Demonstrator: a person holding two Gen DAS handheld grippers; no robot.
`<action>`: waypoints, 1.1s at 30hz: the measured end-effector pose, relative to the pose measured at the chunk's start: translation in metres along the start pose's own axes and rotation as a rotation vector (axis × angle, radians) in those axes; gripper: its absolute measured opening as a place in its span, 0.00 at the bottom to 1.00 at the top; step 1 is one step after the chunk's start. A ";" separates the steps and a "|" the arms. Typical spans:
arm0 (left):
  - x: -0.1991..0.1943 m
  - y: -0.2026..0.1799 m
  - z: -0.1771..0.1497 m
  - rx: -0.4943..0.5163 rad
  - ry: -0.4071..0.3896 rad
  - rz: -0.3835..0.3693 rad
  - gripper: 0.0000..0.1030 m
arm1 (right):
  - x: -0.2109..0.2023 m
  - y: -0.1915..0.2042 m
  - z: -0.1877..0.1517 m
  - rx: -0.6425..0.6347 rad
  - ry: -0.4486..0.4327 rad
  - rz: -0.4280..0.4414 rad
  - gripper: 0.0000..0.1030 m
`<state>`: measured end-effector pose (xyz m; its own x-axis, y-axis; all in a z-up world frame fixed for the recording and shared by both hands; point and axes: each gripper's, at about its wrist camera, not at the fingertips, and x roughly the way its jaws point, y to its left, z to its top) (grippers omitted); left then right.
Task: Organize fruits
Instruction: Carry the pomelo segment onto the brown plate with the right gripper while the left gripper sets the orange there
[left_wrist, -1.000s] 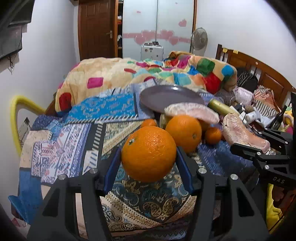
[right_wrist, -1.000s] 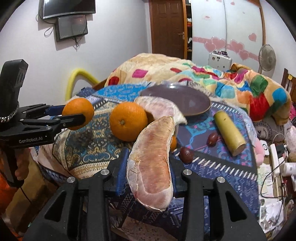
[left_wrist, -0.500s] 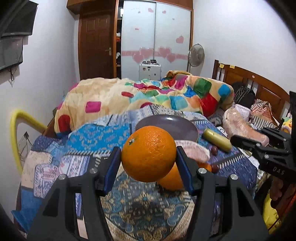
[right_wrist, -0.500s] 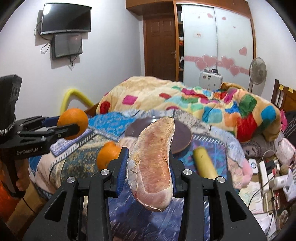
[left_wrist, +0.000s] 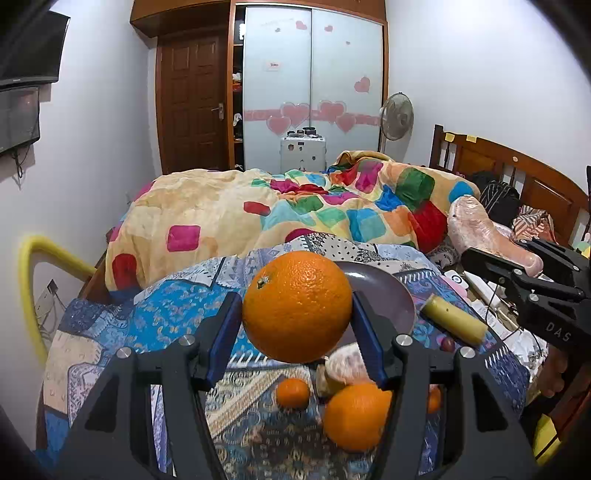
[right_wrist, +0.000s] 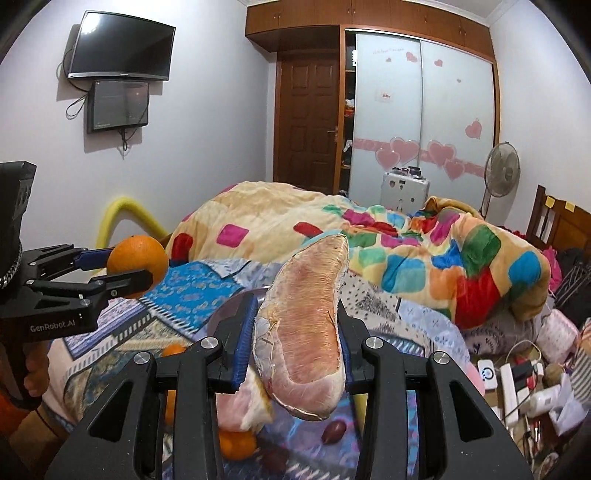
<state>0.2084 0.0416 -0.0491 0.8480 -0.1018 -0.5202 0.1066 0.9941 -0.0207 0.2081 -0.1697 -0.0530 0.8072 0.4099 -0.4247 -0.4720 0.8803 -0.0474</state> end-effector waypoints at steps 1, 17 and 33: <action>0.003 -0.001 0.002 0.000 0.003 -0.002 0.57 | 0.003 -0.001 0.001 -0.001 -0.001 -0.003 0.34; 0.080 -0.018 0.016 0.034 0.088 0.027 0.57 | 0.079 -0.023 0.001 -0.002 0.096 -0.039 0.34; 0.150 -0.013 0.016 0.060 0.290 0.004 0.57 | 0.141 -0.029 -0.012 -0.049 0.337 0.039 0.34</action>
<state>0.3427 0.0133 -0.1134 0.6653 -0.0740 -0.7429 0.1415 0.9895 0.0281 0.3315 -0.1400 -0.1222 0.6295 0.3335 -0.7018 -0.5231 0.8497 -0.0655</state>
